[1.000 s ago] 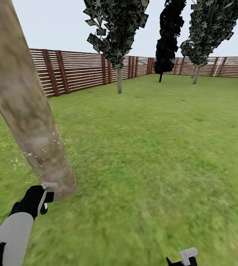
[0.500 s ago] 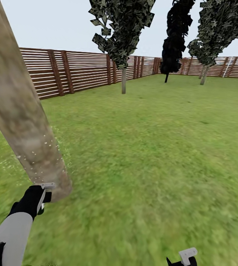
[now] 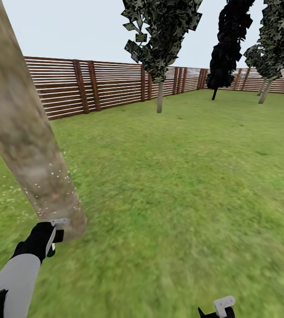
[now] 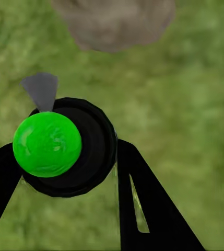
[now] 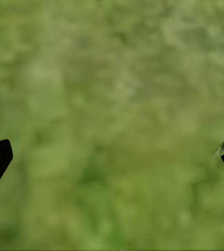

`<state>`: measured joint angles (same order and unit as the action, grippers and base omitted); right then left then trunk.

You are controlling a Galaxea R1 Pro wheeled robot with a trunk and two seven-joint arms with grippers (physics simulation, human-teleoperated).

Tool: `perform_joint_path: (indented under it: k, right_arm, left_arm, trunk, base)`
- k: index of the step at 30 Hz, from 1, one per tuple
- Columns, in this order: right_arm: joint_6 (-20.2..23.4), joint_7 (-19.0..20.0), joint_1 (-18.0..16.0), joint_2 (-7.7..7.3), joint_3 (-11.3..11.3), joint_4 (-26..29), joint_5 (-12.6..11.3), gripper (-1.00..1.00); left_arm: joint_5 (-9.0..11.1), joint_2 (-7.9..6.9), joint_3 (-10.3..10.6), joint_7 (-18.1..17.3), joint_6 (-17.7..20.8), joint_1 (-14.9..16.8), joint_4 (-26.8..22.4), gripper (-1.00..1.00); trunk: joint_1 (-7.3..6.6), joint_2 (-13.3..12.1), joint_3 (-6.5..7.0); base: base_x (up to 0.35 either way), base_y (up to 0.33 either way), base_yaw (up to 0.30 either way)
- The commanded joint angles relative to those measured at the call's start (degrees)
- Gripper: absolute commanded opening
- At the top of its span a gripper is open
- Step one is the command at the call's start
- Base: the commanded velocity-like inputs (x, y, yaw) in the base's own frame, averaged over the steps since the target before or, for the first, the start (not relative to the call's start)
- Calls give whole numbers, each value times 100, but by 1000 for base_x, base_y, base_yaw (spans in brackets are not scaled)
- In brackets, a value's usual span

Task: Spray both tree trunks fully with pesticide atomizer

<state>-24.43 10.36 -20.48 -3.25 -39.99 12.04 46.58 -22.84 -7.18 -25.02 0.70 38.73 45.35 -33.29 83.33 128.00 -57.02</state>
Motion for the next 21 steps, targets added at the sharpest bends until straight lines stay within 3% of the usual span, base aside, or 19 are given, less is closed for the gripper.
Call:
perform_joint_path:
  k: [1, 21]
  right_arm:
    - [0, -1, 0, 0, 0, 0, 0, 100]
    - [-1, -2, 0, 0, 0, 0, 0, 100]
  left_arm:
    - [-9, 4, 2, 0, -3, 0, -2, -100]
    - [-10, 32, -3, 1, -6, 0, -35, -100]
  trunk:
    - [0, 0, 0]
    - [0, 0, 0]
  base:
    - [229, -202, 1]
    - [115, -254, 14]
